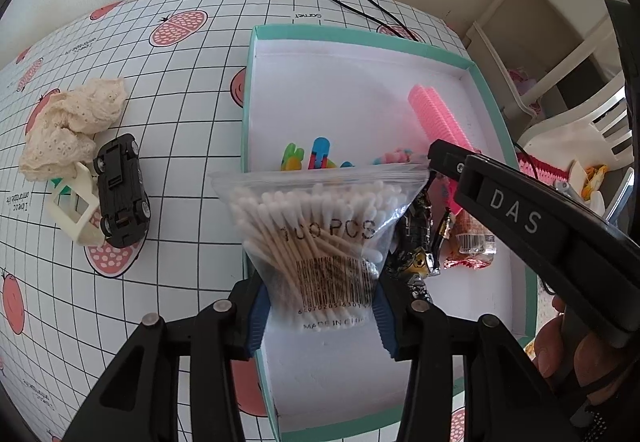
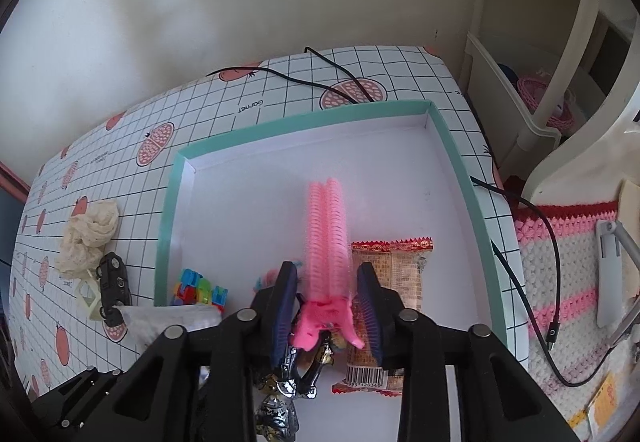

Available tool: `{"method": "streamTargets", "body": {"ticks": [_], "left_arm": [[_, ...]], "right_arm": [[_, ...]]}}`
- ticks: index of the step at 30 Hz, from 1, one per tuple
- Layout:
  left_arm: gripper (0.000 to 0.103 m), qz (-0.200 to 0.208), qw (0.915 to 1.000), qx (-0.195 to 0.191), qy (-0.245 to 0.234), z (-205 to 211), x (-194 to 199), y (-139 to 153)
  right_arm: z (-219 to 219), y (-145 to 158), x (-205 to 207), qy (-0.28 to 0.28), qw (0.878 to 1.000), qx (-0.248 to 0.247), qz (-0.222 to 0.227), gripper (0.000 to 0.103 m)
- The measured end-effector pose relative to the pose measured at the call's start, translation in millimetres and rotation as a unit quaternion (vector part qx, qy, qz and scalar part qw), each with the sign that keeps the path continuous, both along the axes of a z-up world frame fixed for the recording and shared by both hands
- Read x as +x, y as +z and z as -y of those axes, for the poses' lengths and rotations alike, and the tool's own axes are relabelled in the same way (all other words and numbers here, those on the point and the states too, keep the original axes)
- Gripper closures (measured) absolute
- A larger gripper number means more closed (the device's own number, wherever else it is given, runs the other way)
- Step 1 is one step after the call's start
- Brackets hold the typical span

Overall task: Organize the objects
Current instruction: 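Open the left gripper releasing the swab bag while the right releases the roller clip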

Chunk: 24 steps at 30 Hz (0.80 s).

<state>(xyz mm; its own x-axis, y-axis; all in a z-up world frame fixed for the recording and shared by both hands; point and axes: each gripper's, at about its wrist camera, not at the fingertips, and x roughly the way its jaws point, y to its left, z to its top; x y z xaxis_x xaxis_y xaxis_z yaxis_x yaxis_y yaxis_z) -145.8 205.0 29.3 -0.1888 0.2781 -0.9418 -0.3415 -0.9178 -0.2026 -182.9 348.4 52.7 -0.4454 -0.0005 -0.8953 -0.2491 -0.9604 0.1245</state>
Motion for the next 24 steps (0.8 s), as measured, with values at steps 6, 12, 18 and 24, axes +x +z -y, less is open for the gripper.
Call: {"method": "streamTargets", "body": {"ticks": [6,12,18,24], "left_arm": [[0.050,-0.004,1.0000,0.008,-0.002,1,0,10],[0.050,-0.022,0.9994,0.025,0.001,7,-5,31],[0.050,-0.053,0.9976,0.040,0.017,18,-13,54],[0.050,-0.073,0.9953,0.048,0.042,33,-22,64]], "right_arm": [[1,12,1,0.001,1.000,0.001,-0.013,0.064],[1,31,5,-0.001,0.999,0.000,-0.038,0.065],[2,41,6,-0.001,0.999,0.001,-0.050,0.065],[6,40,6,0.001,0.999,0.008,-0.047,0.065]]}}
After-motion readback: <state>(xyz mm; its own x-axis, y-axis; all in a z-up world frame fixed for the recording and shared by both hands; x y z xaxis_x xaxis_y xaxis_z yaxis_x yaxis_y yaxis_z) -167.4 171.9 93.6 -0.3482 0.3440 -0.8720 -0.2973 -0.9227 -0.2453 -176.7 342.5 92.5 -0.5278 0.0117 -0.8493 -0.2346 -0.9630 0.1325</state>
